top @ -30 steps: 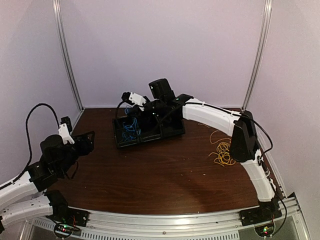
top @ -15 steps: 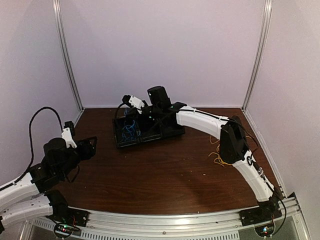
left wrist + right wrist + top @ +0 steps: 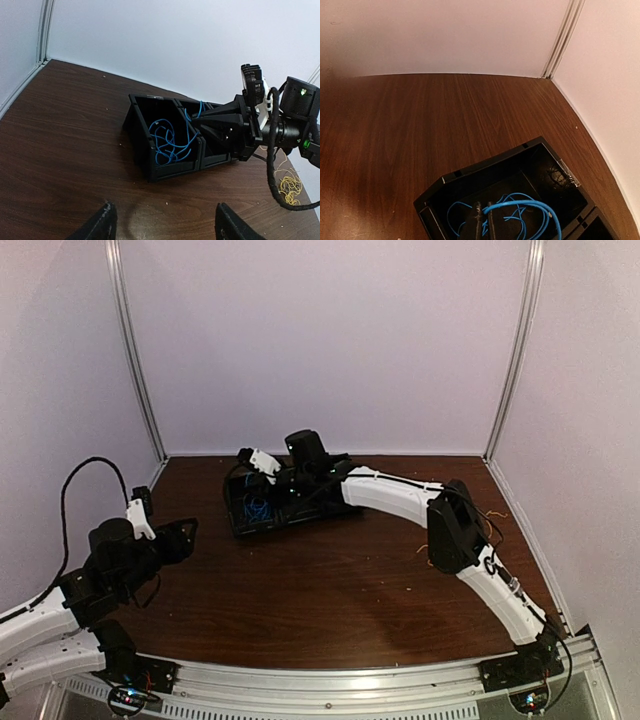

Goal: Untangle the cables

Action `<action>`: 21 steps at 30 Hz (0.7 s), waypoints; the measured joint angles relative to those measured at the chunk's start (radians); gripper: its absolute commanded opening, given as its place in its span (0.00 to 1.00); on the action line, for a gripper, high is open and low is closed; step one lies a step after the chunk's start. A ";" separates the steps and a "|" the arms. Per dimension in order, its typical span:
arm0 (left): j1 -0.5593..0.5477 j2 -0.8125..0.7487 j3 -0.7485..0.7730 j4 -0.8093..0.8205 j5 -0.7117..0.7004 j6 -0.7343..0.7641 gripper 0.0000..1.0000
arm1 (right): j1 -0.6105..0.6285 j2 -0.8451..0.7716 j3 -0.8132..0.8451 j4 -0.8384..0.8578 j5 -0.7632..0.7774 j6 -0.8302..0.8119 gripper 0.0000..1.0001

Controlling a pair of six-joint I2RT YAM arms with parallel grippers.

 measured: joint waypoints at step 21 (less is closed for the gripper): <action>0.000 0.068 -0.006 0.035 0.054 0.008 0.66 | -0.010 -0.256 -0.261 -0.191 -0.076 0.003 0.50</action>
